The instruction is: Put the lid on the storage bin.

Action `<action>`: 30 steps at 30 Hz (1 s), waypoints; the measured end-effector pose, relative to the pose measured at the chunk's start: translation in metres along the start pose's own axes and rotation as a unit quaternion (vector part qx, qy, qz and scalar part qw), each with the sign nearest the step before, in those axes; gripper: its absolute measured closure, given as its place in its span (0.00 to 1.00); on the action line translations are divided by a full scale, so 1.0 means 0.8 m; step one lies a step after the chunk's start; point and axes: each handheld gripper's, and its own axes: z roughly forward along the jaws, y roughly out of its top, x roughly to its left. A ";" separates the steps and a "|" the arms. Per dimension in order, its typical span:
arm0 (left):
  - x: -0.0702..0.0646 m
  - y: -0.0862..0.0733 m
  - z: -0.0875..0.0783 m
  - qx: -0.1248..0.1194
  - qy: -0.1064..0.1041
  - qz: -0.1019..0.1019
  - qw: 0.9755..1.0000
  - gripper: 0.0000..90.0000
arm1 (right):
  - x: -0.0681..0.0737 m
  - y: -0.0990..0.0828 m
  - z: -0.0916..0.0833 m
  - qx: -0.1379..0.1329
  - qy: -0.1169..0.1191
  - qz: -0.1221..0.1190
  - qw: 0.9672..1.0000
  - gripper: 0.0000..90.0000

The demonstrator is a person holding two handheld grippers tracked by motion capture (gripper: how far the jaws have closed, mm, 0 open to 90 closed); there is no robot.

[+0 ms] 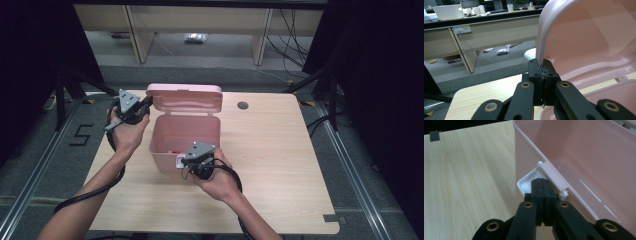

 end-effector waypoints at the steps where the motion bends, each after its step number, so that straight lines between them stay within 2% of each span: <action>1: 0.000 0.000 0.000 0.000 0.000 0.001 1.000 0.97 | 0.000 0.000 0.000 -0.004 -0.005 -0.003 1.000 1.00; 5: -0.001 0.000 0.000 0.000 0.002 0.003 1.000 0.97 | -0.001 0.001 -0.003 0.000 0.001 0.000 1.000 1.00; 7: -0.001 0.000 0.000 0.000 0.003 0.004 1.000 0.97 | 0.000 0.001 -0.002 -0.007 0.001 0.004 1.000 1.00; 10: -0.001 -0.001 -0.001 0.000 0.003 0.006 1.000 0.97 | -0.001 0.003 -0.004 -0.014 0.002 -0.004 1.000 1.00; 13: -0.002 -0.001 -0.001 0.000 0.003 0.006 1.000 0.98 | -0.001 0.005 -0.009 -0.023 0.002 0.008 1.000 1.00; 14: -0.002 -0.001 -0.001 -0.001 0.003 0.007 1.000 0.97 | -0.003 0.007 -0.011 -0.029 0.000 -0.001 1.000 1.00; 15: -0.002 -0.001 -0.001 -0.002 0.004 0.007 1.000 0.97 | -0.003 0.008 -0.014 -0.035 -0.004 0.007 0.999 1.00; 18: -0.003 -0.002 -0.002 -0.003 0.004 0.007 1.000 0.97 | -0.007 0.012 -0.024 -0.057 -0.013 0.010 0.998 1.00; 19: -0.003 -0.002 -0.002 -0.003 0.004 0.007 1.000 0.97 | -0.009 0.013 -0.027 -0.063 -0.019 0.017 0.998 1.00; 22: -0.003 -0.002 -0.003 -0.002 0.003 0.009 1.000 0.97 | -0.022 0.015 -0.035 -0.077 -0.036 0.019 0.996 1.00; 23: -0.003 -0.002 -0.003 -0.003 0.003 0.010 1.000 0.97 | -0.025 0.015 -0.038 -0.080 -0.041 0.030 0.996 1.00; 26: -0.002 -0.003 -0.004 -0.004 0.002 0.011 1.000 0.97 | -0.039 0.016 -0.046 -0.087 -0.052 0.040 0.994 1.00; 28: -0.002 -0.004 -0.004 -0.005 0.002 0.011 1.000 0.97 | -0.046 0.016 -0.051 -0.088 -0.060 0.059 0.992 1.00; 30: -0.002 -0.004 -0.005 -0.005 0.001 0.011 1.000 0.97 | -0.054 0.015 -0.054 -0.091 -0.067 0.056 0.992 1.00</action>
